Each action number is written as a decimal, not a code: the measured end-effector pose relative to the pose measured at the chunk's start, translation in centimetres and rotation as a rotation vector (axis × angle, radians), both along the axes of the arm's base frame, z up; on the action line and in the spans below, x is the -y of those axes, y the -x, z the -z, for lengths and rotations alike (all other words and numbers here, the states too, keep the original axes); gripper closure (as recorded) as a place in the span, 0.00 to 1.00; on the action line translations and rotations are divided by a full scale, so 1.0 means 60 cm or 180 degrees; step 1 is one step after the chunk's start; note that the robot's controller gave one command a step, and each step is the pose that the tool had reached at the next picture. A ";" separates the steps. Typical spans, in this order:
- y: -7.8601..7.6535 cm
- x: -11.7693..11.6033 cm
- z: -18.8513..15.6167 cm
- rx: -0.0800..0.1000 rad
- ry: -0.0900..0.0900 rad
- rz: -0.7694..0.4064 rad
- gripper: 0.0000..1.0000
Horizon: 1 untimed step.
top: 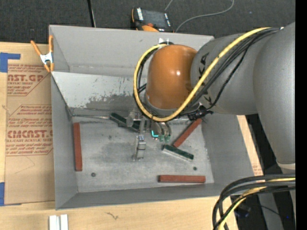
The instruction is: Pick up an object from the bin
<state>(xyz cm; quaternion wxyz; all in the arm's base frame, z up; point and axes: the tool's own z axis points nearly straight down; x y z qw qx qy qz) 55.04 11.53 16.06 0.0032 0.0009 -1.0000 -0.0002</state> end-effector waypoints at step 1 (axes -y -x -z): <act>-0.031 0.107 0.001 0.0029 0.0007 0.0117 0.00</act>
Offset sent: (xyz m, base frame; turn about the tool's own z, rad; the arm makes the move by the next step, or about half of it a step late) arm 0.0176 -0.0608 -0.0002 0.0318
